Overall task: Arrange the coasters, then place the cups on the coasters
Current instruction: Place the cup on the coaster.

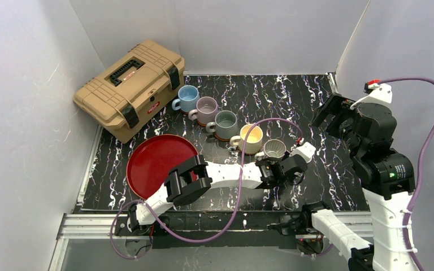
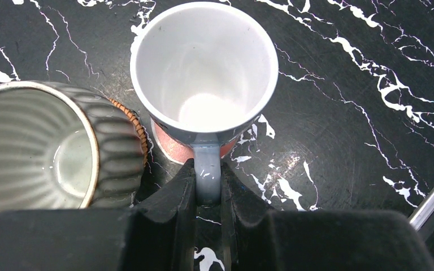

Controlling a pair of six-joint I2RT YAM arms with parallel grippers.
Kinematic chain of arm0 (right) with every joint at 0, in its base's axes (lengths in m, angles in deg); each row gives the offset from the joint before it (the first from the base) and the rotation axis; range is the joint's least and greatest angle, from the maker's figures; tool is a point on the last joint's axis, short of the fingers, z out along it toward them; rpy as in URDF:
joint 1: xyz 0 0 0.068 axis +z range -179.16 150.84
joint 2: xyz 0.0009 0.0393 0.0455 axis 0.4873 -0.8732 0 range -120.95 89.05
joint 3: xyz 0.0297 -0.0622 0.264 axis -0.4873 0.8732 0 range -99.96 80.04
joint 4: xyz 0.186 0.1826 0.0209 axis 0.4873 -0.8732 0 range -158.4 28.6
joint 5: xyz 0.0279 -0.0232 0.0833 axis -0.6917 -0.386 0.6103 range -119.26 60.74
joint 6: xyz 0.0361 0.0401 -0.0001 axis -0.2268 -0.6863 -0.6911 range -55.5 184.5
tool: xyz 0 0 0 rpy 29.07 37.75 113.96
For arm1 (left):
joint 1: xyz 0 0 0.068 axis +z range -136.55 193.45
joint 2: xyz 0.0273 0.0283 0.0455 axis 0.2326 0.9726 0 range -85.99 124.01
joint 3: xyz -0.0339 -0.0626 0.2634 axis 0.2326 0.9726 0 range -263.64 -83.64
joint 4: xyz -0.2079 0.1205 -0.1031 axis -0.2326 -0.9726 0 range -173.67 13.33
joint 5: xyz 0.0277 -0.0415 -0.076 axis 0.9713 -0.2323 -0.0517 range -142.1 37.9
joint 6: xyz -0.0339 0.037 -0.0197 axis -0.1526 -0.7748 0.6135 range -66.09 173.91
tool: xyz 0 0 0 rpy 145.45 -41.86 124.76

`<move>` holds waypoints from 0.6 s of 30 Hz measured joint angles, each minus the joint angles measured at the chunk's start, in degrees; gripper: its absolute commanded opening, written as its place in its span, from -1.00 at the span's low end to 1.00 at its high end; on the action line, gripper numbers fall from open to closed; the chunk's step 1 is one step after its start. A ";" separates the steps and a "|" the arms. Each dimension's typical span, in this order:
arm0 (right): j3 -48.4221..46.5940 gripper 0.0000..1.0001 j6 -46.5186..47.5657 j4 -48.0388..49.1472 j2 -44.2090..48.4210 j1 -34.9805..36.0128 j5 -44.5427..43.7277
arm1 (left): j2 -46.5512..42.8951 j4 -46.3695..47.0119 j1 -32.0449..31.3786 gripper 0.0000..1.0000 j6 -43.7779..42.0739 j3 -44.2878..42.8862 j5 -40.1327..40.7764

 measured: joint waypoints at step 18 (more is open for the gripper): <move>0.70 0.97 0.00 0.09 0.02 0.00 0.35 | 0.59 0.20 0.00 -0.72 1.55 0.00 0.04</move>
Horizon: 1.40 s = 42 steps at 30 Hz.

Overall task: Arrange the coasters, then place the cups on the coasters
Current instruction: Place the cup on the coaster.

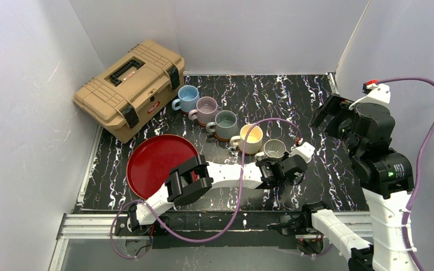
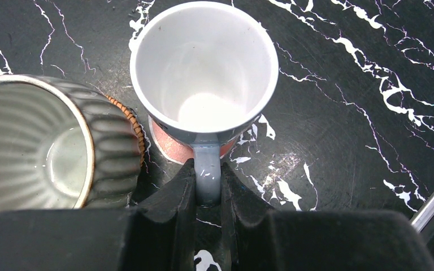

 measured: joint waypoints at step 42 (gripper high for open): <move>0.31 0.97 -0.02 0.87 0.04 0.00 1.27 | -3.21 1.46 -0.02 -0.37 1.11 4.66 0.63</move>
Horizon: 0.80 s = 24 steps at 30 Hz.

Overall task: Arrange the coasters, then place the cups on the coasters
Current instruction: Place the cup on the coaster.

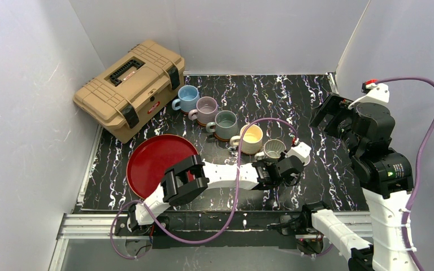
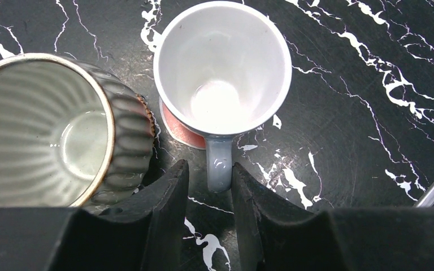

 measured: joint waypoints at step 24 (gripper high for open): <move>0.00 0.97 -0.13 0.00 0.02 0.00 0.22 | -0.66 -0.02 0.00 -0.41 -0.17 0.94 2.47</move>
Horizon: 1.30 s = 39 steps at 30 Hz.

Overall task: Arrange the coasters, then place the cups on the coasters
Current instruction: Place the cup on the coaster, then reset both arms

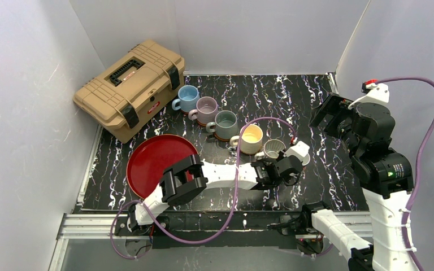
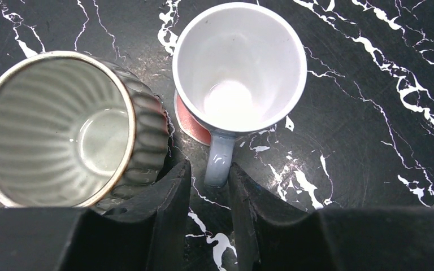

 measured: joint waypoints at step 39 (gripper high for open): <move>0.11 0.97 3.15 0.55 -4.83 0.00 5.44 | -39.91 -7.39 13.05 0.96 1.29 26.95 -4.35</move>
